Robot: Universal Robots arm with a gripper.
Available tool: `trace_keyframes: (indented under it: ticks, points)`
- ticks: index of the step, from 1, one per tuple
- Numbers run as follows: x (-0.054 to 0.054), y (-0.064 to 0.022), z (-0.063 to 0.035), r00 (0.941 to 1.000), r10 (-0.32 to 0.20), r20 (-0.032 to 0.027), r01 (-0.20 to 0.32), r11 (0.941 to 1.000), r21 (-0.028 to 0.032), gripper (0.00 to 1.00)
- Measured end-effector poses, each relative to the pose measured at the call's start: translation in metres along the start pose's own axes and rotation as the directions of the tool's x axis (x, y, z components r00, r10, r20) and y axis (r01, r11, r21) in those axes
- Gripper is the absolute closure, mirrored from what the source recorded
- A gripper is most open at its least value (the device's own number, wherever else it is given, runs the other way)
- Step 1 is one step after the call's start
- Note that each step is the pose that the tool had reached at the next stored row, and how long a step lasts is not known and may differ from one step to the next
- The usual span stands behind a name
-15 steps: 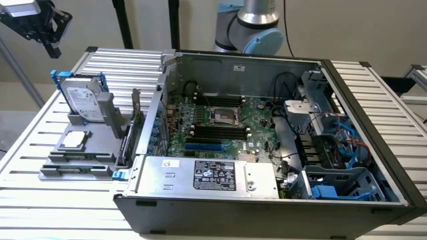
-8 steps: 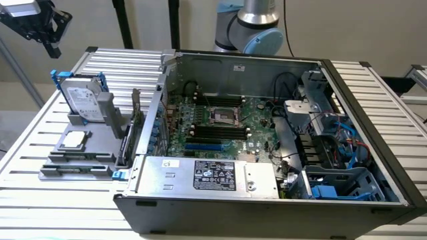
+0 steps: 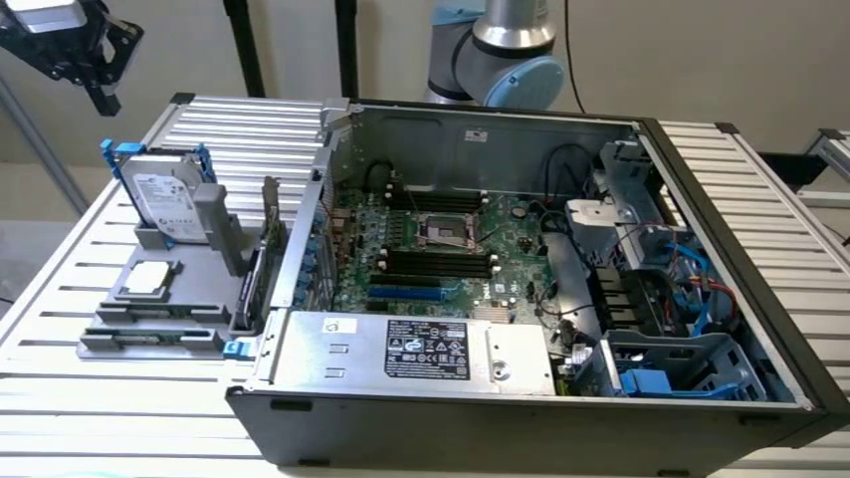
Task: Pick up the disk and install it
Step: 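Pick up the disk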
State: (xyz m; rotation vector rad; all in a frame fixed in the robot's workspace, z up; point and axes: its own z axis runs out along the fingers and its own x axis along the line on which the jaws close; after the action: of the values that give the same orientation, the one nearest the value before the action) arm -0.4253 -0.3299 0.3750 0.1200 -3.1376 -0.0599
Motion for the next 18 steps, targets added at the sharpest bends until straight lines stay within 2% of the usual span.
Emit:
trace_keyframes:
  ticks: [5,9,13,18]
  points:
    - [0.0000,0.0000,0.0000,0.9959,-0.091,-0.0035,0.091,0.9959,-0.0002,0.89]
    - [0.0000,0.0000,0.0000,0.9867,-0.163,-0.0062,0.163,0.9867,-0.0005,0.89]
    - [0.0000,0.0000,0.0000,0.9724,-0.233,-0.0089,0.233,0.9724,-0.0011,0.89]
    - [0.0000,0.0000,0.0000,0.9470,-0.321,-0.0123,0.321,0.9471,-0.0021,0.89]
